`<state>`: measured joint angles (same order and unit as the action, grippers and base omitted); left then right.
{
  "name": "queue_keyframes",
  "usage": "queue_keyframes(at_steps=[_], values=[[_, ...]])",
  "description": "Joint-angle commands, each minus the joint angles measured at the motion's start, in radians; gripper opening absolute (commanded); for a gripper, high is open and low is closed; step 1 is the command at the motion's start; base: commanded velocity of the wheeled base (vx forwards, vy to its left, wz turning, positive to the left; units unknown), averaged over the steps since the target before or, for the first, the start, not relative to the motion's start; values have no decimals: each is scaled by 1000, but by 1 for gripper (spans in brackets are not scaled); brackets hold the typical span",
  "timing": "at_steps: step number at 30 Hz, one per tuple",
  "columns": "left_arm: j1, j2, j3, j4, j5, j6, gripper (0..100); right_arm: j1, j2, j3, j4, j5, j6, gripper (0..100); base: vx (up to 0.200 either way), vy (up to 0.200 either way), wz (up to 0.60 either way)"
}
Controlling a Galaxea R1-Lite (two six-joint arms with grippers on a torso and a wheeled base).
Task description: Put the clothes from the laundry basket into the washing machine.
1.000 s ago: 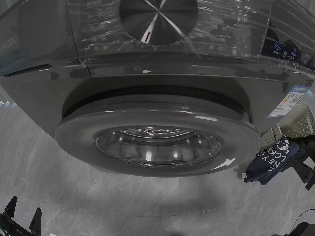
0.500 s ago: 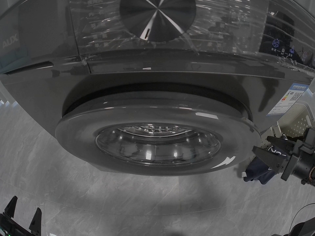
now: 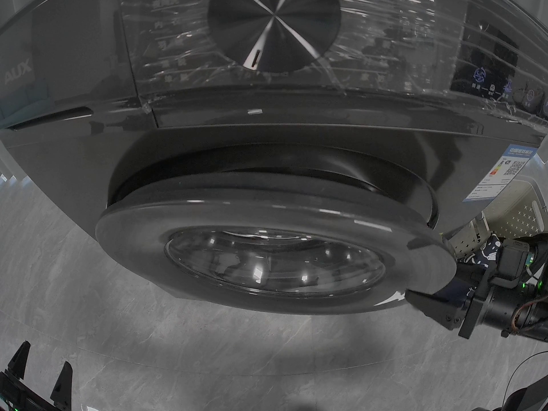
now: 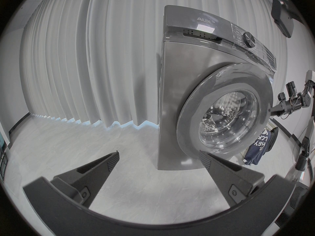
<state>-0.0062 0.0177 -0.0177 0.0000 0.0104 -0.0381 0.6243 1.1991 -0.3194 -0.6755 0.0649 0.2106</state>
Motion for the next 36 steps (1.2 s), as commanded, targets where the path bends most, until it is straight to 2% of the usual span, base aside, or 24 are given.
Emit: queue_keyframes(at_steps=[1, 4, 11, 17, 21, 25, 31, 36], values=[[0, -13, 16, 0, 0, 1, 100, -1, -70, 83, 10, 35, 0, 100, 0, 0, 0], [0, -13, 16, 0, 0, 3, 100, -6, -85, 86, 11, 33, 1, 100, 0, 0, 0], [0, -13, 16, 0, 0, 1, 100, 11, -21, 23, 7, 39, 1, 100, -171, 0, 0], [0, -13, 16, 0, 0, 0, 100, 54, 0, 51, 10, 41, 7, 100, 0, 0, 0], [0, -13, 16, 0, 0, 1, 100, 45, -7, 91, 2, 47, 3, 100, 0, 0, 0], [0, -13, 16, 0, 0, 3, 100, 40, -6, 69, 1, 46, 3, 100, 0, 0, 0], [0, -13, 16, 0, 0, 3, 100, 52, 39, 36, 1, 42, 1, 100, -200, 0, 0], [0, -13, 16, 0, 0, 1, 100, 58, 50, 52, 2, 46, 3, 100, -200, 0, 0]])
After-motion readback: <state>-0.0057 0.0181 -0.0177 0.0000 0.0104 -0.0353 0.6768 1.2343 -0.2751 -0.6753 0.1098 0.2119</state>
